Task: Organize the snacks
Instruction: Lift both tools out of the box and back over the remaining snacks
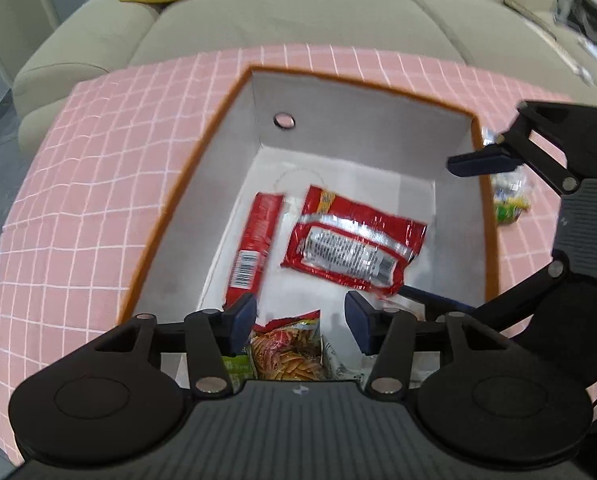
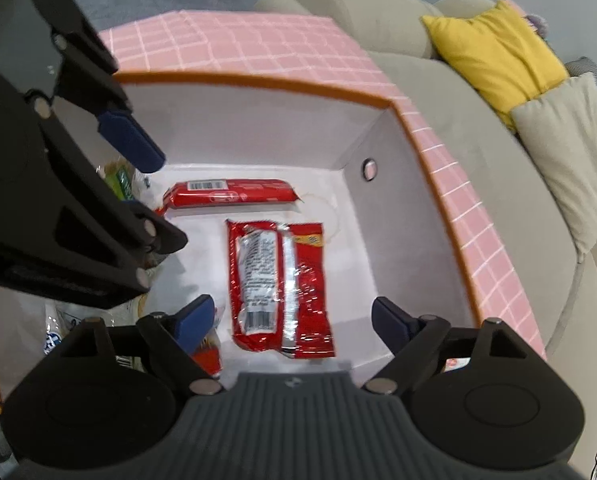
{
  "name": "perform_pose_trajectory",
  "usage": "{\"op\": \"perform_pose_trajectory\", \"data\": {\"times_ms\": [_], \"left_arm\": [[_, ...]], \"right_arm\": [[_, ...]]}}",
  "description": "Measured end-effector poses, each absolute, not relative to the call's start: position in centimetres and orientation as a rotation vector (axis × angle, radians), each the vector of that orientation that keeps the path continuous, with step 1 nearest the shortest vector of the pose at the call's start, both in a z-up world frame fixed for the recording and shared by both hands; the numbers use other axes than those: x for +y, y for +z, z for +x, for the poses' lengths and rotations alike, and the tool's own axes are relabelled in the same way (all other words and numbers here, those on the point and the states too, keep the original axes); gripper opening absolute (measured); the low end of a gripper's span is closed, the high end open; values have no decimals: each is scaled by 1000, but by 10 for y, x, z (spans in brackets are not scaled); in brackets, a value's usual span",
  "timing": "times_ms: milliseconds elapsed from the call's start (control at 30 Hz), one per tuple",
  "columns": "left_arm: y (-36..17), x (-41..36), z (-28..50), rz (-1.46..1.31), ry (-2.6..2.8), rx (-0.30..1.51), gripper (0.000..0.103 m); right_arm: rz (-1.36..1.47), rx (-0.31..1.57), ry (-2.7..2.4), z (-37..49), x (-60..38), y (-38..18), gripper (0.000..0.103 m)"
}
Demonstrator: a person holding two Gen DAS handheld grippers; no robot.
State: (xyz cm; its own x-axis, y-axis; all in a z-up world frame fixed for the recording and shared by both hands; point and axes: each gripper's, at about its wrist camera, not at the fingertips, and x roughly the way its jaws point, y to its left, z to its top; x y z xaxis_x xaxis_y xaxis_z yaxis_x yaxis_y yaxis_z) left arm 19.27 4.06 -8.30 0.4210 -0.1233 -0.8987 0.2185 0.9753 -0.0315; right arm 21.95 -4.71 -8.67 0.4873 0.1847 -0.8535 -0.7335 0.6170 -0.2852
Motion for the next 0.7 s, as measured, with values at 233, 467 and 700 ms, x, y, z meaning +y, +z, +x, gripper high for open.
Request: {"op": "perform_pose_trajectory", "data": {"times_ms": [233, 467, 700], "left_arm": [[-45, 36, 167, 38, -213, 950, 61], [-17, 20, 141, -24, -216, 815, 61], [-1, -7, 116, -54, -201, 722, 61]], "right_arm": [[-509, 803, 541, 204, -83, -49, 85], [-320, 656, 431, 168, -121, -22, 90], [-185, 567, 315, 129, -163, -11, 92]]}}
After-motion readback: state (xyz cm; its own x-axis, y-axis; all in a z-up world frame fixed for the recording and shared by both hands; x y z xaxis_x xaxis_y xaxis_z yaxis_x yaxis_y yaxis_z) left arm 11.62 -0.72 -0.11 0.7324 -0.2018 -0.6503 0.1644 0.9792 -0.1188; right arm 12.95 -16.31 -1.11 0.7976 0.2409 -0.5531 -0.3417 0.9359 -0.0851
